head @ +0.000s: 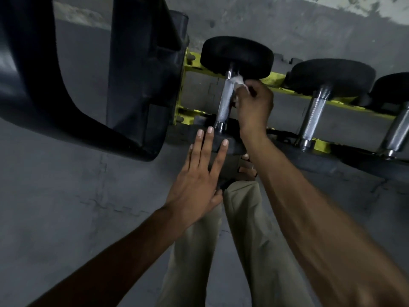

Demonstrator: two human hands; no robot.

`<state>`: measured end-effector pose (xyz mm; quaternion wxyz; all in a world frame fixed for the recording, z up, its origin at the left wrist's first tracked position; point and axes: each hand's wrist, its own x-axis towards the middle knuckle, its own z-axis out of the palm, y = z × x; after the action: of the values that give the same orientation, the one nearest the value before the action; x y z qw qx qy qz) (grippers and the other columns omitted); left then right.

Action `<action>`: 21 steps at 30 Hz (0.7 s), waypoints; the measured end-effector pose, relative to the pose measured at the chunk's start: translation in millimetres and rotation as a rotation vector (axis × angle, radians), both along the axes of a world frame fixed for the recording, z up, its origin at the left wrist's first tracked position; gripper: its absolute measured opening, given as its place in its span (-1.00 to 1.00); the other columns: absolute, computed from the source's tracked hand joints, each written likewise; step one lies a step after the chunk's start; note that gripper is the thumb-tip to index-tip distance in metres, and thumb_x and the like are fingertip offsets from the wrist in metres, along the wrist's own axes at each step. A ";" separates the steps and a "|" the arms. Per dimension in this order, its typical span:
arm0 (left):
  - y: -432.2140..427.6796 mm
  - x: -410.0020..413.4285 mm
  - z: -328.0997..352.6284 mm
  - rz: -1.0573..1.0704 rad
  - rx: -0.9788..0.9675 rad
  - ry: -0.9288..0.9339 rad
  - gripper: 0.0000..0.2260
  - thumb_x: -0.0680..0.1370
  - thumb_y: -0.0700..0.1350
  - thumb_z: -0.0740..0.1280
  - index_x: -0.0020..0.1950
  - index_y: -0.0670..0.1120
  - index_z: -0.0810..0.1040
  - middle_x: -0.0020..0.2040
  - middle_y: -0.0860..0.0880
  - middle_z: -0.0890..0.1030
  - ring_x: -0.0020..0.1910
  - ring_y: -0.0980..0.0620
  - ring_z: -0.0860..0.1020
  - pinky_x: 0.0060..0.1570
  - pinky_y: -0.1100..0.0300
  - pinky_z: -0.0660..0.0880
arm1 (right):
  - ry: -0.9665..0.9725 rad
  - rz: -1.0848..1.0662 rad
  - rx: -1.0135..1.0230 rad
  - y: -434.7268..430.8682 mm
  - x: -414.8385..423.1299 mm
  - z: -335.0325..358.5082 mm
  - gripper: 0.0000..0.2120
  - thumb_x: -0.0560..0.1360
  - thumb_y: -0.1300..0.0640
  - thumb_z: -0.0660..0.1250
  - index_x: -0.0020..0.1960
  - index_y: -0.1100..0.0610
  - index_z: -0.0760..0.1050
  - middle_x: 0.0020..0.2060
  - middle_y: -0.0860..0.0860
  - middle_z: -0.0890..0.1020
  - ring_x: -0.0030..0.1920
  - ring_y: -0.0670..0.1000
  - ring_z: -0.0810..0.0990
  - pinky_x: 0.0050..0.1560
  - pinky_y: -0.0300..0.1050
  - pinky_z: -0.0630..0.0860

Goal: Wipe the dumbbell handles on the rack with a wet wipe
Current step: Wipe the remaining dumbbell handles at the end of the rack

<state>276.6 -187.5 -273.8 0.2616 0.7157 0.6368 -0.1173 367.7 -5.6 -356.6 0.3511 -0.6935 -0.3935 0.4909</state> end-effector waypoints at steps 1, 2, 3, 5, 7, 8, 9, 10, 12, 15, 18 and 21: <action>0.3 -0.6 1.0 -0.002 -0.001 0.002 -0.03 0.52 0.15 0.23 0.68 -0.16 -0.33 0.62 -0.35 -0.40 0.64 -0.34 -0.33 0.61 -0.23 0.13 | -0.154 0.128 0.139 -2.2 3.2 1.7 -0.91 0.54 0.22 0.35 -0.09 0.13 0.63 -0.22 -0.01 0.64 -0.22 -0.08 0.58 -0.20 -0.19 0.49; 0.3 -0.7 1.5 -0.005 -0.004 0.005 -0.02 0.53 0.15 0.25 0.68 -0.16 -0.33 0.62 -0.35 -0.40 0.64 -0.34 -0.33 0.61 -0.23 0.12 | -0.288 0.274 0.255 -4.7 6.4 3.4 -0.88 0.55 0.22 0.31 -0.02 0.13 0.63 -0.14 0.00 0.65 -0.14 -0.06 0.59 -0.16 -0.18 0.47; 0.4 -0.6 2.2 -0.008 -0.008 0.007 0.00 0.53 0.16 0.28 0.68 -0.16 -0.33 0.62 -0.35 -0.40 0.64 -0.34 -0.33 0.61 -0.23 0.11 | -0.408 0.422 0.343 -6.6 10.8 3.6 -0.84 0.56 0.21 0.28 0.06 0.14 0.61 -0.03 0.02 0.64 -0.04 -0.01 0.59 -0.10 -0.16 0.48; 0.5 -0.4 2.0 -0.008 -0.011 0.006 0.03 0.53 0.17 0.32 0.68 -0.16 -0.32 0.62 -0.35 -0.40 0.64 -0.34 -0.33 0.61 -0.23 0.11 | -0.559 0.624 0.456 -6.2 23.0 1.6 -0.76 0.58 0.20 0.24 0.18 0.15 0.59 0.12 0.06 0.60 0.10 0.07 0.58 -0.04 -0.11 0.50; 0.0 0.0 0.2 -0.007 -0.010 0.010 0.04 0.53 0.18 0.34 0.68 -0.16 -0.32 0.62 -0.35 -0.39 0.64 -0.34 -0.32 0.61 -0.23 0.12 | -0.611 0.718 0.552 1.1 36.7 -1.7 -0.72 0.61 0.21 0.23 0.26 0.17 0.58 0.20 0.07 0.60 0.18 0.10 0.57 0.00 -0.09 0.53; -0.6 0.1 -1.0 -0.007 -0.008 0.011 0.04 0.53 0.19 0.34 0.69 -0.16 -0.32 0.63 -0.35 -0.38 0.64 -0.34 -0.31 0.61 -0.23 0.12 | -0.626 0.743 0.593 4.5 42.4 -5.1 -0.71 0.62 0.21 0.22 0.29 0.19 0.58 0.23 0.08 0.60 0.21 0.10 0.57 0.04 -0.08 0.55; -1.0 0.4 -1.9 -0.003 -0.006 0.011 0.05 0.53 0.21 0.35 0.69 -0.16 -0.31 0.63 -0.35 -0.37 0.65 -0.34 -0.30 0.61 -0.23 0.13 | -0.627 0.770 0.623 5.7 45.8 -7.7 -0.70 0.63 0.22 0.22 0.32 0.20 0.57 0.26 0.08 0.59 0.25 0.10 0.56 0.09 -0.06 0.56; -1.7 0.7 -2.5 0.000 -0.002 0.012 0.05 0.53 0.22 0.36 0.69 -0.16 -0.30 0.63 -0.35 -0.36 0.65 -0.34 -0.29 0.61 -0.23 0.13 | -0.612 0.809 0.650 5.5 46.5 -9.5 -0.69 0.63 0.24 0.24 0.34 0.20 0.56 0.30 0.08 0.58 0.28 0.10 0.55 0.15 -0.04 0.57; -2.1 1.6 -3.4 0.002 0.006 0.019 0.06 0.53 0.22 0.37 0.69 -0.16 -0.28 0.64 -0.36 -0.35 0.65 -0.35 -0.28 0.61 -0.24 0.13 | -0.641 0.930 0.732 7.6 41.2 -10.6 -0.65 0.58 0.33 0.30 0.35 0.20 0.55 0.35 0.05 0.56 0.26 0.11 0.55 0.10 0.02 0.60; -0.9 1.1 -2.2 -0.018 -0.013 0.042 0.07 0.54 0.25 0.36 0.68 -0.17 -0.32 0.63 -0.36 -0.36 0.65 -0.35 -0.29 0.62 -0.24 0.10 | -0.868 1.014 0.761 25.1 24.6 -1.5 -0.57 0.47 0.36 0.36 0.31 0.11 0.58 0.32 -0.01 0.59 0.05 0.14 0.62 -0.21 -0.03 0.60; 1.3 -2.3 1.5 -0.046 -0.027 0.068 0.11 0.53 0.29 0.37 0.68 -0.17 -0.35 0.62 -0.36 -0.38 0.64 -0.36 -0.30 0.63 -0.22 0.10 | -0.985 1.172 0.611 25.3 12.2 14.9 -0.74 0.46 0.23 0.37 0.13 0.07 0.62 0.09 0.02 0.68 -0.21 0.16 0.68 -0.37 -0.08 0.55; 3.1 -3.1 7.1 -0.057 -0.038 0.070 0.12 0.52 0.28 0.39 0.67 -0.17 -0.35 0.62 -0.36 -0.39 0.64 -0.36 -0.30 0.62 -0.19 0.14 | -0.867 1.722 0.479 14.4 9.4 37.3 -0.79 0.54 0.06 0.27 0.12 0.02 0.59 -0.04 0.08 0.69 -0.12 0.20 0.69 -0.28 -0.01 0.58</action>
<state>273.5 -184.5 -266.7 0.2492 0.7237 0.6228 -0.1619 377.0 8.7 -319.3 -0.1687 -0.2014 -0.9460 0.1899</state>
